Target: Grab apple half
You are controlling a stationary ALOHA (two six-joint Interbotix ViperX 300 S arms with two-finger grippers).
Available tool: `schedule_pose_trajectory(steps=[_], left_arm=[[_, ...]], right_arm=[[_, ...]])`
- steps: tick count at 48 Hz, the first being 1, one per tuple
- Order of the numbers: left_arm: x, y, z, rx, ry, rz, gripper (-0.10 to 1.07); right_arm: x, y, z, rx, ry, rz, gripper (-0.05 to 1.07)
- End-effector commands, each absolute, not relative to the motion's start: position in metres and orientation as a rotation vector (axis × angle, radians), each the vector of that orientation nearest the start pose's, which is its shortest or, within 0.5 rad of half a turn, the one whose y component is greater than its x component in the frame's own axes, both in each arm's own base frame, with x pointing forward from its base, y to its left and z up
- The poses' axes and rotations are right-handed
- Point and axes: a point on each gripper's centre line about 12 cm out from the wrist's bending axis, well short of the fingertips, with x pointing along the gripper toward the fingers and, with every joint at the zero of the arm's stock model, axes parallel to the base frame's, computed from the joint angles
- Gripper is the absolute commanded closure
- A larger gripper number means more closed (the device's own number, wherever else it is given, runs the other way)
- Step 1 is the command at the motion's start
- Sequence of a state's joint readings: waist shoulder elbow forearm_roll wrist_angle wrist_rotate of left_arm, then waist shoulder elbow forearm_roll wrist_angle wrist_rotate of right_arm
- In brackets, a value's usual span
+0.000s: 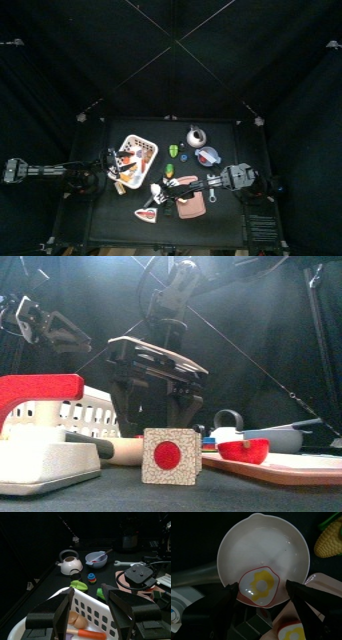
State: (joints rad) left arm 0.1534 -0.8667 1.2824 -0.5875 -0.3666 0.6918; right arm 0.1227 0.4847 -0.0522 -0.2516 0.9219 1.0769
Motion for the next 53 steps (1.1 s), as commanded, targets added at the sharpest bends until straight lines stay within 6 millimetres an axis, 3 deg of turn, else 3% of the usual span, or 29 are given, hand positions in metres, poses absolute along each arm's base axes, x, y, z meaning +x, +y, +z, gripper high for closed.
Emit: schedule_pose_trajectory(steps=[1, 35, 53], left_arm=[[0.195, 0.055, 0.239, 0.142, 0.114, 0.352, 0.12], [0.195, 0.055, 0.239, 0.142, 0.114, 0.352, 0.12], [0.195, 0.055, 0.239, 0.142, 0.114, 0.352, 0.12]], right_arm=[[0.497, 0.035, 0.145, 0.588, 1.126, -0.638, -0.02], [0.497, 0.036, 0.136, 0.588, 1.145, -0.642, 0.01], [0.498, 0.032, 0.133, 0.588, 1.148, -0.649, 0.15]])
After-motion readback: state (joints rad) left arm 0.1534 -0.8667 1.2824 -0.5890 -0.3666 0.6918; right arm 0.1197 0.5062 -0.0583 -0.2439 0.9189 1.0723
